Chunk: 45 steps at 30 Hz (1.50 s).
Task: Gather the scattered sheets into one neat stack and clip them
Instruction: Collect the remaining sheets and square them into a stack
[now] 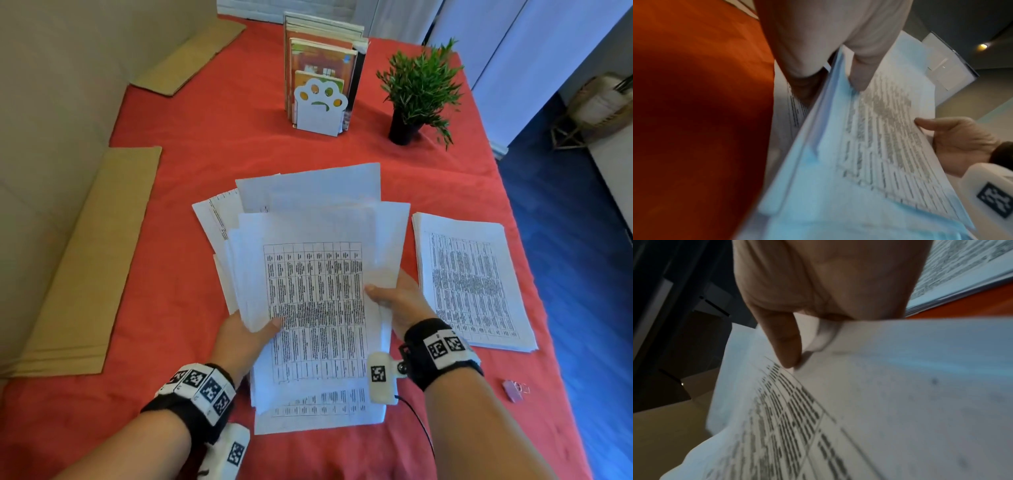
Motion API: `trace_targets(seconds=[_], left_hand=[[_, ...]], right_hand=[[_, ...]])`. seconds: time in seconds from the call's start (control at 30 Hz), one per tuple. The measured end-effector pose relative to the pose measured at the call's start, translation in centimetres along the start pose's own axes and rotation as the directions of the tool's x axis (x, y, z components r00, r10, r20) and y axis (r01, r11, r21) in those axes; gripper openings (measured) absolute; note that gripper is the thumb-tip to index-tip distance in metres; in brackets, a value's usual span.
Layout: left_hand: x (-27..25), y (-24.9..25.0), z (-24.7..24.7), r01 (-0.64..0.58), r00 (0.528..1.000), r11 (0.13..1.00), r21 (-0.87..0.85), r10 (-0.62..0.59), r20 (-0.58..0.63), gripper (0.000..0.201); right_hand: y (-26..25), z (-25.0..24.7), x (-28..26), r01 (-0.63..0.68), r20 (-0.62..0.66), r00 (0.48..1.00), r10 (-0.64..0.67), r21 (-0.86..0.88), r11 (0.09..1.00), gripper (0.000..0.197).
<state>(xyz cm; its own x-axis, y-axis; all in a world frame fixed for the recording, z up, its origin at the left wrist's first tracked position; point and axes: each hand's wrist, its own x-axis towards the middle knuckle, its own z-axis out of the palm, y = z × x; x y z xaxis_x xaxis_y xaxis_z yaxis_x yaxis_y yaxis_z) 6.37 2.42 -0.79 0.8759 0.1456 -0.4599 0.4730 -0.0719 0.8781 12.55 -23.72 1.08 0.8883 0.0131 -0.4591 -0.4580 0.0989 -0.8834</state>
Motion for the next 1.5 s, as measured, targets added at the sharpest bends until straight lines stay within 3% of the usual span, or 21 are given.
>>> trace_targets(seconds=[0.13,0.2,0.23,0.37,0.43,0.5,0.57,0.63,0.67,0.77,0.83,0.9,1.03,1.13,1.23,1.4,1.5], left_hand=[[0.3,-0.2,-0.3,-0.008,1.0,1.0,-0.007,0.008,-0.007,0.075],[0.5,-0.2,-0.5,0.004,1.0,1.0,0.009,-0.003,-0.023,0.103],[0.6,-0.3,-0.7,0.002,1.0,1.0,0.003,-0.002,-0.026,0.106],[0.9,-0.2,-1.0,-0.097,0.995,0.993,-0.071,0.097,-0.013,0.065],[1.0,0.4,-1.2,-0.139,0.99,0.986,-0.089,0.138,-0.023,0.06],[1.1,1.4,-1.5,-0.184,0.983,0.978,-0.098,0.181,-0.034,0.064],[1.1,2.6,-1.8,-0.206,0.974,0.956,-0.211,0.22,0.048,0.067],[1.4,3.9,-1.8,-0.136,0.972,0.923,-0.36,0.195,0.133,0.06],[2.0,4.4,-1.7,-0.102,0.981,0.924,-0.368,0.155,0.117,0.056],[5.5,4.7,-1.9,-0.047,0.989,0.975,-0.218,0.016,-0.145,0.037],[8.0,4.4,-2.3,-0.046,0.942,0.989,0.138,0.089,-0.323,0.029],[9.4,4.5,-2.6,0.027,0.913,0.904,0.426,0.151,-0.379,0.038],[10.6,4.9,-2.5,0.259,0.903,0.782,0.567,0.012,-0.43,0.074],[11.2,4.5,-2.3,0.282,0.908,0.736,0.616,0.004,-0.42,0.077],[11.3,3.6,-2.8,0.196,0.93,0.781,0.593,0.044,-0.365,0.087],[10.1,2.1,-3.1,0.057,0.985,0.757,0.651,0.065,-0.162,0.083],[9.0,1.7,-2.7,-0.025,0.998,0.687,0.726,0.06,-0.022,0.078]], right_hand=[[0.5,1.4,0.3,-0.028,0.024,0.999,0.029,-0.034,0.999,0.049],[1.0,2.0,0.2,0.028,-0.026,0.999,-0.028,-0.011,1.0,0.057],[1.1,2.3,0.2,0.05,-0.029,0.998,-0.05,0.013,0.999,0.062],[1.6,3.2,0.2,-0.011,0.024,1.0,0.009,0.104,0.995,0.081],[2.2,3.1,0.4,-0.055,0.027,0.998,0.055,0.031,0.998,0.089],[2.7,3.0,0.5,-0.057,0.032,0.998,0.06,-0.082,0.995,0.078],[3.4,2.7,0.6,-0.045,0.014,0.999,0.047,-0.137,0.99,0.064],[3.5,2.2,0.6,-0.041,-0.02,0.999,0.038,-0.174,0.984,0.05],[3.5,2.0,0.6,-0.057,-0.052,0.997,0.048,-0.188,0.98,0.042],[3.5,0.8,0.8,-0.146,-0.181,0.977,0.114,-0.173,0.974,0.037],[3.5,0.0,0.8,-0.174,-0.224,0.966,0.132,-0.181,0.968,0.041],[3.5,-0.5,0.6,-0.183,-0.235,0.962,0.14,-0.172,0.968,0.036],[3.2,-1.1,0.3,-0.178,-0.251,0.958,0.142,-0.125,0.976,0.035],[2.7,-1.8,0.4,-0.162,-0.281,0.951,0.126,-0.108,0.981,0.027],[1.7,-2.6,0.3,-0.136,-0.322,0.941,0.104,-0.08,0.988,0.025],[0.6,-3.2,0.7,-0.152,-0.354,0.927,0.121,-0.059,0.987,0.018],[0.9,-2.0,1.4,-0.159,-0.354,0.928,0.119,-0.084,0.984,0.032]])
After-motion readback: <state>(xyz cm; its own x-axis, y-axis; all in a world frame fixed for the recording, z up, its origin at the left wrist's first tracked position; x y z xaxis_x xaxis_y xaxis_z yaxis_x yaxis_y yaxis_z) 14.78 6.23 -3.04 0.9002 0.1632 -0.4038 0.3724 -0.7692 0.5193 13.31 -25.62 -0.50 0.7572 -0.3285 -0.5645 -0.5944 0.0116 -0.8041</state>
